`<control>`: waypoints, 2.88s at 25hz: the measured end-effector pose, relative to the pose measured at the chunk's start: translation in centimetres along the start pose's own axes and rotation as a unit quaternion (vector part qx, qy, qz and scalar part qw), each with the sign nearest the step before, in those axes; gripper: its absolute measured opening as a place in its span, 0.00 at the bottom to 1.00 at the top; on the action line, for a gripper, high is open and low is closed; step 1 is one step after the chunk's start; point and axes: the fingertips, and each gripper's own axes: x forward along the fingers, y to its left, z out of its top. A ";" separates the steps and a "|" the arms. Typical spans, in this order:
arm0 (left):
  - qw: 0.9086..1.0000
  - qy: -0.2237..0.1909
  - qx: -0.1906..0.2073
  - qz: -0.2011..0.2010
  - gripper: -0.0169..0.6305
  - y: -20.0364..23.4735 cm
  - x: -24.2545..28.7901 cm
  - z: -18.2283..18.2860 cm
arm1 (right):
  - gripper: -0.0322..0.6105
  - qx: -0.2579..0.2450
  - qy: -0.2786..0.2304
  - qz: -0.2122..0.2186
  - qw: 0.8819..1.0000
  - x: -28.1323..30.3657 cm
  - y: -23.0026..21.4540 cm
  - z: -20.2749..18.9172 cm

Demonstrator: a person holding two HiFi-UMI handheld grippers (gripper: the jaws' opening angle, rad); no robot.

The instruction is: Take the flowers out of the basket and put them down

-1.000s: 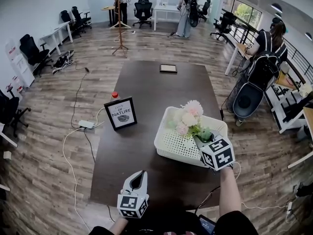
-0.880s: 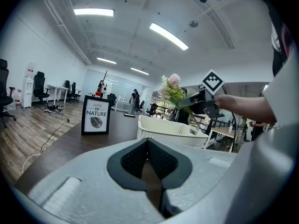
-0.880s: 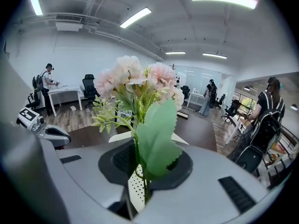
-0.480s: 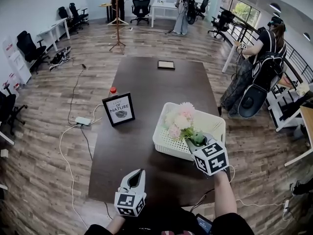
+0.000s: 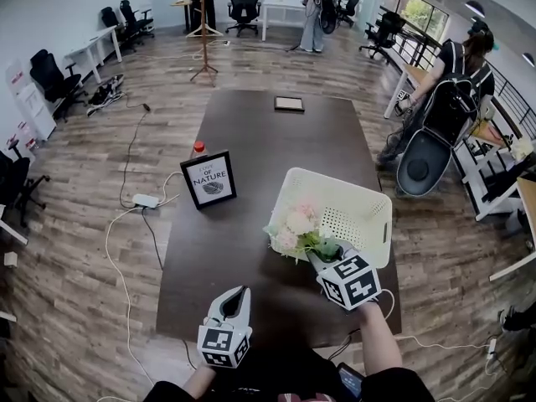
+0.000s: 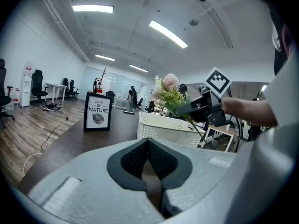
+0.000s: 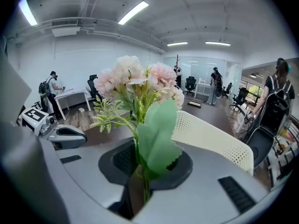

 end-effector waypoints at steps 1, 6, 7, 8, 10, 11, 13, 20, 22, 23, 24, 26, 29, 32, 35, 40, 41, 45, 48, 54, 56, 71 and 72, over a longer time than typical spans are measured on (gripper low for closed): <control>1.000 0.000 0.000 0.001 0.04 0.1 -0.1 0.0 | 0.15 0.001 0.002 0.002 1.000 0.1 0.3 -0.1; 1.000 0.000 0.001 0.005 0.04 0.6 -0.6 -0.1 | 0.15 0.007 0.003 0.007 1.000 0.3 1.6 -0.6; 1.000 0.000 0.001 0.006 0.04 0.7 -0.7 -0.1 | 0.15 0.008 0.004 0.007 1.000 0.4 1.8 -0.6; 1.000 0.000 0.001 0.007 0.04 0.8 -0.7 0.0 | 0.15 0.009 0.005 0.008 1.000 0.5 1.9 -0.7; 1.000 0.000 0.001 0.009 0.04 1.1 -0.7 0.0 | 0.15 0.015 0.006 0.009 1.000 0.6 2.1 -0.8; 1.000 0.000 0.001 0.009 0.04 1.1 -0.7 0.0 | 0.15 0.017 0.006 0.010 1.000 0.7 2.3 -0.8; 1.000 -0.001 0.001 0.010 0.04 1.2 -0.7 0.1 | 0.15 0.021 0.008 0.012 1.000 0.9 2.6 -1.0; 1.000 -0.002 0.002 0.013 0.04 1.6 -0.4 0.3 | 0.15 0.030 0.014 0.019 0.999 1.4 3.4 -1.7; 1.000 -0.002 0.001 0.014 0.04 1.6 -0.5 0.4 | 0.15 0.031 0.015 0.021 0.999 1.4 3.6 -1.8; 1.000 -0.002 0.001 0.015 0.04 1.6 -0.6 0.4 | 0.15 0.032 0.016 0.023 0.999 1.5 3.8 -1.9; 1.000 -0.003 0.000 0.016 0.04 1.7 -0.6 0.3 | 0.15 0.033 0.017 0.024 0.999 1.6 4.0 -2.0; 1.000 -0.003 0.000 0.018 0.04 1.8 -0.7 0.3 | 0.15 0.034 0.019 0.027 0.999 1.8 4.3 -2.3; 1.000 -0.004 -0.001 0.022 0.04 2.1 -0.9 0.2 | 0.15 0.032 0.025 0.031 0.999 2.1 4.9 -2.7; 1.000 -0.003 -0.002 0.026 0.04 2.3 -1.1 -0.1 | 0.15 0.031 0.029 0.035 0.998 2.4 5.6 -3.2; 1.000 -0.003 -0.002 0.028 0.04 2.4 -1.3 -0.1 | 0.15 0.034 0.031 0.040 0.998 2.7 6.0 -3.4; 0.999 -0.004 -0.001 0.033 0.04 2.6 -1.5 0.1 | 0.15 0.035 0.036 0.047 0.998 2.9 6.7 -4.0; 0.999 -0.004 -0.001 0.034 0.04 2.7 -1.5 0.1 | 0.15 0.035 0.037 0.048 0.998 3.0 6.8 -4.0; 0.999 -0.005 -0.001 0.037 0.04 2.9 -1.6 0.0 | 0.15 0.035 0.042 0.053 0.997 3.2 7.5 -4.5; 0.999 -0.006 0.001 0.038 0.04 3.0 -1.7 0.1 | 0.15 0.035 0.049 0.053 0.997 3.4 8.0 -5.2; 0.999 -0.004 0.001 0.044 0.04 3.5 -2.3 -0.4 | 0.15 0.033 0.065 0.059 0.996 4.0 9.5 -6.6; 0.999 -0.004 0.000 0.048 0.04 3.7 -2.6 -0.6 | 0.15 0.032 0.069 0.061 0.995 4.2 10.0 -7.0; 0.998 -0.003 -0.005 0.060 0.04 4.7 -3.6 -0.8 | 0.15 0.035 0.106 0.075 0.991 5.0 12.1 -9.6; 0.998 -0.003 -0.005 0.061 0.04 4.8 -3.7 -0.9 | 0.15 0.037 0.106 0.075 0.991 5.1 12.2 -9.7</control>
